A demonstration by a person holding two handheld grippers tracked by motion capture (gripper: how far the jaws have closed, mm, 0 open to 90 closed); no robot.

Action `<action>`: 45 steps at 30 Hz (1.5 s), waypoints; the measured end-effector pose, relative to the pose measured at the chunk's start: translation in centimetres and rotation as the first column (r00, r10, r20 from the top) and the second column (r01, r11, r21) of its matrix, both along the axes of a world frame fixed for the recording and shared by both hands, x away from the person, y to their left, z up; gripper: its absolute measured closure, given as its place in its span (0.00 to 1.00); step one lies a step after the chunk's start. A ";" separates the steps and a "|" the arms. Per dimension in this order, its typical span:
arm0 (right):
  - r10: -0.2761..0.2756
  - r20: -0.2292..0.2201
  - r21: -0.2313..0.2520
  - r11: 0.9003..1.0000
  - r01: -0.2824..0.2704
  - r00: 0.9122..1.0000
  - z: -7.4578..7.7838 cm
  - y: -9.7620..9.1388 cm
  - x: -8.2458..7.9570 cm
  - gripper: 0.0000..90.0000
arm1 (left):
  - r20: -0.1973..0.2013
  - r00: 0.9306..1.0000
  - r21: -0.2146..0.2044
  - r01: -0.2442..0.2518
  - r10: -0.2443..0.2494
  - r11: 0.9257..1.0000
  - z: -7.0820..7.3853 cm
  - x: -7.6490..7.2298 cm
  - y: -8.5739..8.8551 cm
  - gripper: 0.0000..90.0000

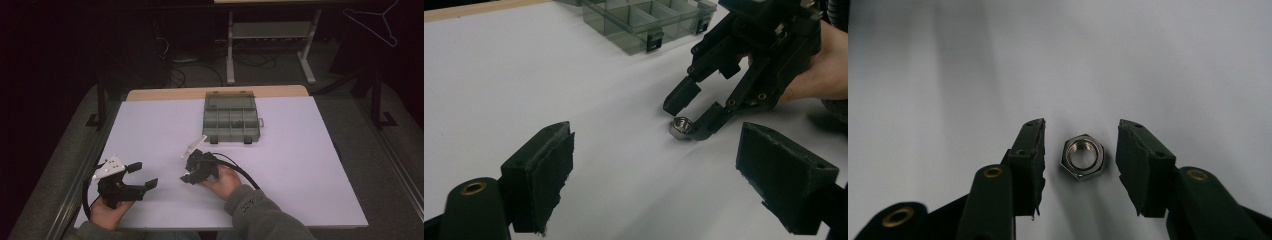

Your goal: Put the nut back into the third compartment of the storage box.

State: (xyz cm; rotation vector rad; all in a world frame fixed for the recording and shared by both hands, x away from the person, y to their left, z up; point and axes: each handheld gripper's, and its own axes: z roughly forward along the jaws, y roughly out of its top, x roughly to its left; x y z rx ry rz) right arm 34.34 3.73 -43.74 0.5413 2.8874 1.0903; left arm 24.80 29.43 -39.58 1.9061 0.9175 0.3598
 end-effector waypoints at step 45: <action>-0.112 -0.012 0.067 0.991 0.112 0.994 4.7 -5.8 3.8 0.77 | -0.003 1.000 -0.001 -0.007 0.007 1.000 0.0 0.3 0.0 0.16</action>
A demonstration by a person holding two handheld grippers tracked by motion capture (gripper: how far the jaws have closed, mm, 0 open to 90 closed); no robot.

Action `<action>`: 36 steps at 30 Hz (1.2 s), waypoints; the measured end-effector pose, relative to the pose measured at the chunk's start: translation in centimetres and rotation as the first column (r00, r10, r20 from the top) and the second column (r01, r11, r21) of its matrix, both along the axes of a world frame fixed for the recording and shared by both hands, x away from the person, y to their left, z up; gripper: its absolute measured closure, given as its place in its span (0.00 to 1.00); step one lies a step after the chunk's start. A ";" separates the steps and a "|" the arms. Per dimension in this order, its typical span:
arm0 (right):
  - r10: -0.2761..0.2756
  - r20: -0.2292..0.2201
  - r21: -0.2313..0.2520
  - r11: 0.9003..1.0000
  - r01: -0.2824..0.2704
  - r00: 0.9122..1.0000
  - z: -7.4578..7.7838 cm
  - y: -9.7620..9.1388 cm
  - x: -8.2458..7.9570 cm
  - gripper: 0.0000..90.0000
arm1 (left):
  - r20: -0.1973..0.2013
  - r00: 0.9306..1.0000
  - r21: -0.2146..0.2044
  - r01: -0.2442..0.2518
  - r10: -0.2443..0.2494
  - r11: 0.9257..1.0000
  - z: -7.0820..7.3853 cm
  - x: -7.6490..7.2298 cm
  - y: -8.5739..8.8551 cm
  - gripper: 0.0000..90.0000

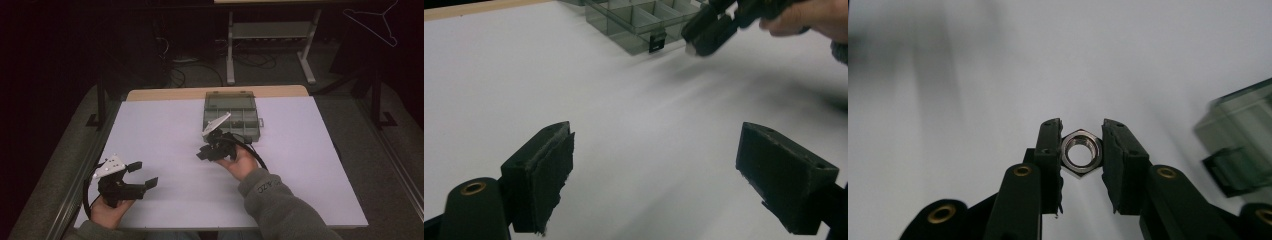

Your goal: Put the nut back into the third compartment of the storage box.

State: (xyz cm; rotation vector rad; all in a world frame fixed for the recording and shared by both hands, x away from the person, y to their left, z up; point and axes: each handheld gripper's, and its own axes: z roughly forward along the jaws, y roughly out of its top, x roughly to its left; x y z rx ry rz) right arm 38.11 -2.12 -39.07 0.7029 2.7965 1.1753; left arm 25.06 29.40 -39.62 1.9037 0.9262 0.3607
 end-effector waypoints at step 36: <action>-0.419 -0.007 -0.026 0.908 0.419 0.908 -0.5 -8.8 13.1 0.62 | 0.000 1.000 -0.003 0.005 -0.005 1.000 -0.1 -0.1 0.2 0.16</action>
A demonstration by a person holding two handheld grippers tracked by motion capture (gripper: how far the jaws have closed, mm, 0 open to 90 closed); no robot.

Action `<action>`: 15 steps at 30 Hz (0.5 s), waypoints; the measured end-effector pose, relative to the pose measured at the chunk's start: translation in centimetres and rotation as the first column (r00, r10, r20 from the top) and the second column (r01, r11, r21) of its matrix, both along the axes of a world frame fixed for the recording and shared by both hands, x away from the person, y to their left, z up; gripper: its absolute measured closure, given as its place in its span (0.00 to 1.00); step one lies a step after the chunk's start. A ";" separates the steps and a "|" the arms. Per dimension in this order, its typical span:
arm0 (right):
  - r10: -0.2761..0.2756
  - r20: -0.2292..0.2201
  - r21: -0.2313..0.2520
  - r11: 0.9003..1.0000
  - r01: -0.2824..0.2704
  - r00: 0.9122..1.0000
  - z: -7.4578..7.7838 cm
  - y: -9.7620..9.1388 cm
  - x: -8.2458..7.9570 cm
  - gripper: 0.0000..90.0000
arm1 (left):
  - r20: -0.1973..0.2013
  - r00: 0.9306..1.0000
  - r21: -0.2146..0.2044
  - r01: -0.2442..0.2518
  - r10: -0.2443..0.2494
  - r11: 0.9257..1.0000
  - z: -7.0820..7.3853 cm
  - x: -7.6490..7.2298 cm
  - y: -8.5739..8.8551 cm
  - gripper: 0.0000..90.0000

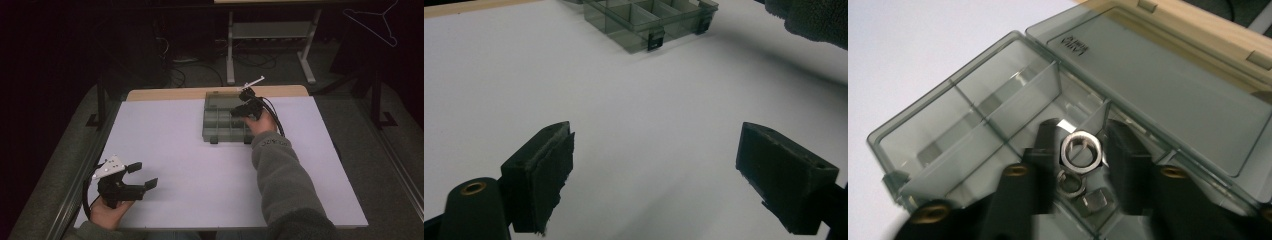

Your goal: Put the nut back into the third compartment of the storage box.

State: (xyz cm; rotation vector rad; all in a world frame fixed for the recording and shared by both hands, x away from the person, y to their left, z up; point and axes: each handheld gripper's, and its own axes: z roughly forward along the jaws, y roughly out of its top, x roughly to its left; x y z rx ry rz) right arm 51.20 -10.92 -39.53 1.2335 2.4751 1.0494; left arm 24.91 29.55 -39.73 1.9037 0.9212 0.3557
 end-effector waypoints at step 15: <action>0.014 0.049 0.059 0.998 -0.017 0.999 1.3 -2.8 -4.9 0.52 | -0.008 1.000 0.003 -0.011 0.011 1.000 -0.1 -0.2 -0.2 0.16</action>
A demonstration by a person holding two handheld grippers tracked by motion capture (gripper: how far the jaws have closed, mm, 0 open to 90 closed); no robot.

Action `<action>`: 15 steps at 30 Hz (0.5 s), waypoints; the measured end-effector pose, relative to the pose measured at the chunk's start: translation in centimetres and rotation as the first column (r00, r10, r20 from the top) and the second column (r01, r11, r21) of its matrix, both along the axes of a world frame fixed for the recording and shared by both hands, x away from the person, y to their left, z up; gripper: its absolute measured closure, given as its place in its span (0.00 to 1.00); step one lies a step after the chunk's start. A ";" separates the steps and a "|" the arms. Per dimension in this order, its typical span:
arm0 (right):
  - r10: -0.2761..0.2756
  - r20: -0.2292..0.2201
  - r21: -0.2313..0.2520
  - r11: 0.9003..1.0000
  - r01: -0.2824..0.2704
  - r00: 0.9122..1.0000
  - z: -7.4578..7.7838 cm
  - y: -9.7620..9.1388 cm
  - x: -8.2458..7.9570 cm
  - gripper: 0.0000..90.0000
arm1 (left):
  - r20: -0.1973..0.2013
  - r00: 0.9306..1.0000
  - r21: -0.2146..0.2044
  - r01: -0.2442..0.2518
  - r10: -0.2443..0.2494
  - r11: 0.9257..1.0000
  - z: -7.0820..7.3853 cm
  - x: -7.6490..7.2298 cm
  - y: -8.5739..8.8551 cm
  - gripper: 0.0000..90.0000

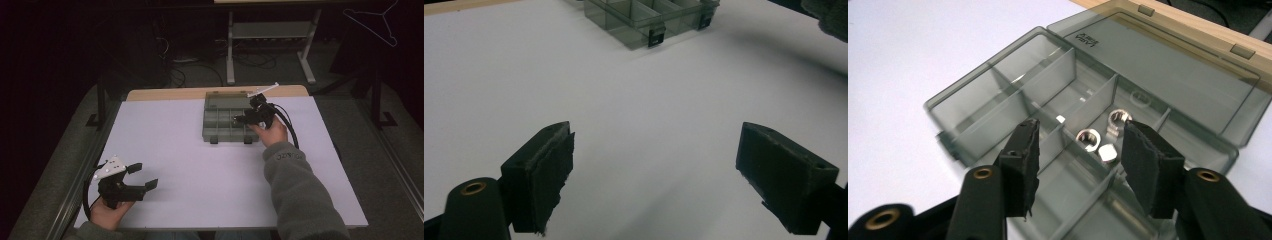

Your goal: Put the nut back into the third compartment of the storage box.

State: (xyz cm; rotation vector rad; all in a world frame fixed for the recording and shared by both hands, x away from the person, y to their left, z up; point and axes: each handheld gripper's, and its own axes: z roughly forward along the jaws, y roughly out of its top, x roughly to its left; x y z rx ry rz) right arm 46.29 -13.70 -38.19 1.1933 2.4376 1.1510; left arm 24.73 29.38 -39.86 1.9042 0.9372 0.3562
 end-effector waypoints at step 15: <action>0.030 0.054 0.042 0.999 -0.032 0.998 0.7 -2.6 -6.0 0.42 | 0.004 1.000 0.016 -0.001 0.001 1.000 -0.2 -0.1 0.1 0.16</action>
